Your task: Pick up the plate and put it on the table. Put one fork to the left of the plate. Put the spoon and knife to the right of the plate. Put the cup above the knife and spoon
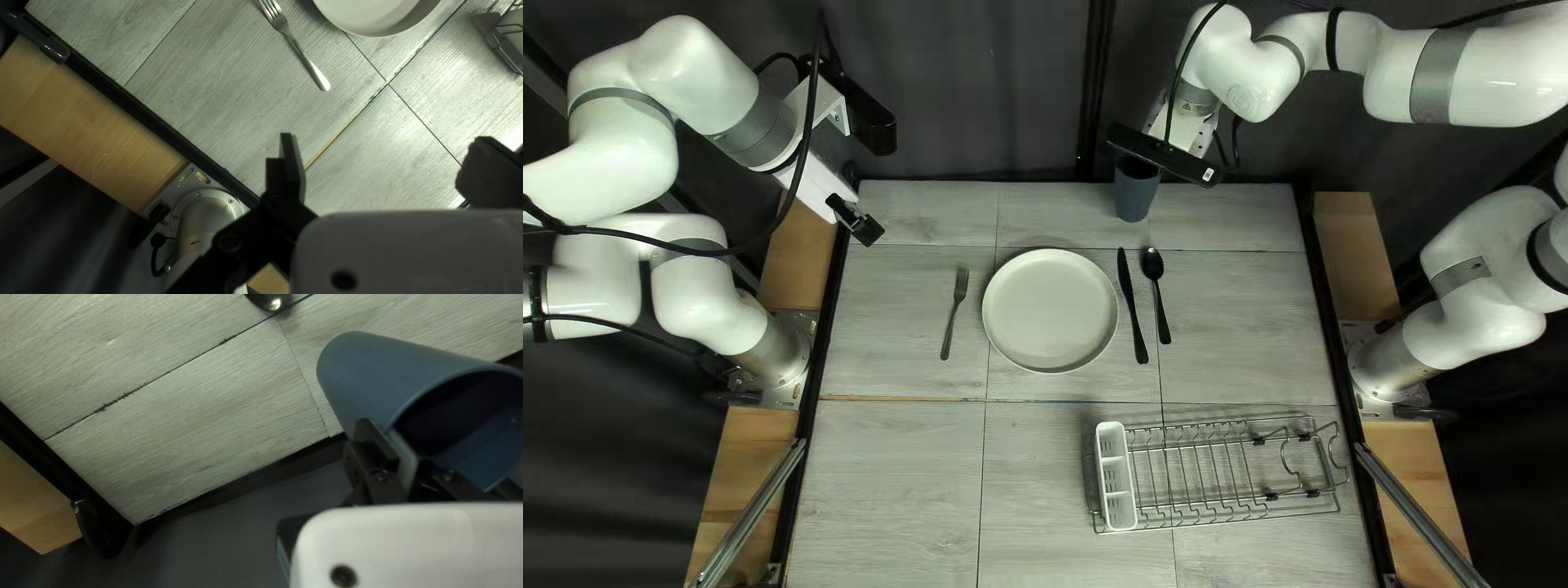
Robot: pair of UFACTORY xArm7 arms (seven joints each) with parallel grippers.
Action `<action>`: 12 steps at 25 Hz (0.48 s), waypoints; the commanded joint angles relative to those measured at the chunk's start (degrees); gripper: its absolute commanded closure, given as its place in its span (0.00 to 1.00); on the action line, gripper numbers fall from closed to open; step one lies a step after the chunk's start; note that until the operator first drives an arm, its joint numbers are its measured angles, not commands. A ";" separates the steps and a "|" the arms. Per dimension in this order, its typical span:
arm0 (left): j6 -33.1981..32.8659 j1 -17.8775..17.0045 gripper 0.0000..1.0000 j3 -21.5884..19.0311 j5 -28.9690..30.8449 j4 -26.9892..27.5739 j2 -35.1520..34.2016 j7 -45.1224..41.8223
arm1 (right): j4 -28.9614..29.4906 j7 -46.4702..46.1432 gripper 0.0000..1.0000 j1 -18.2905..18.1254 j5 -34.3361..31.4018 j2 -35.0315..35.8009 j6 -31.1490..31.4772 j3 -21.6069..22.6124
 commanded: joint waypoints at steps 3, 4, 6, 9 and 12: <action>0.00 0.00 0.00 0.00 0.00 0.00 0.00 0.00 | -1.46 -2.09 1.00 -1.12 2.78 -2.21 -2.72 0.35; 0.00 0.00 0.00 0.00 0.00 0.00 0.00 0.00 | -1.55 -2.30 1.00 -1.22 3.04 -2.43 -2.92 0.41; 0.00 0.00 0.00 0.00 0.00 0.00 0.00 0.00 | -1.27 -2.38 1.00 -1.26 3.37 -2.67 -2.79 0.51; 0.00 0.00 0.00 0.00 0.00 0.00 0.00 0.00 | -1.10 -2.15 0.27 -1.24 3.34 -2.87 -2.80 0.51; 0.00 0.00 0.00 0.00 0.00 0.00 0.00 0.00 | -0.46 -1.31 0.00 -1.05 2.87 -2.62 -2.06 0.36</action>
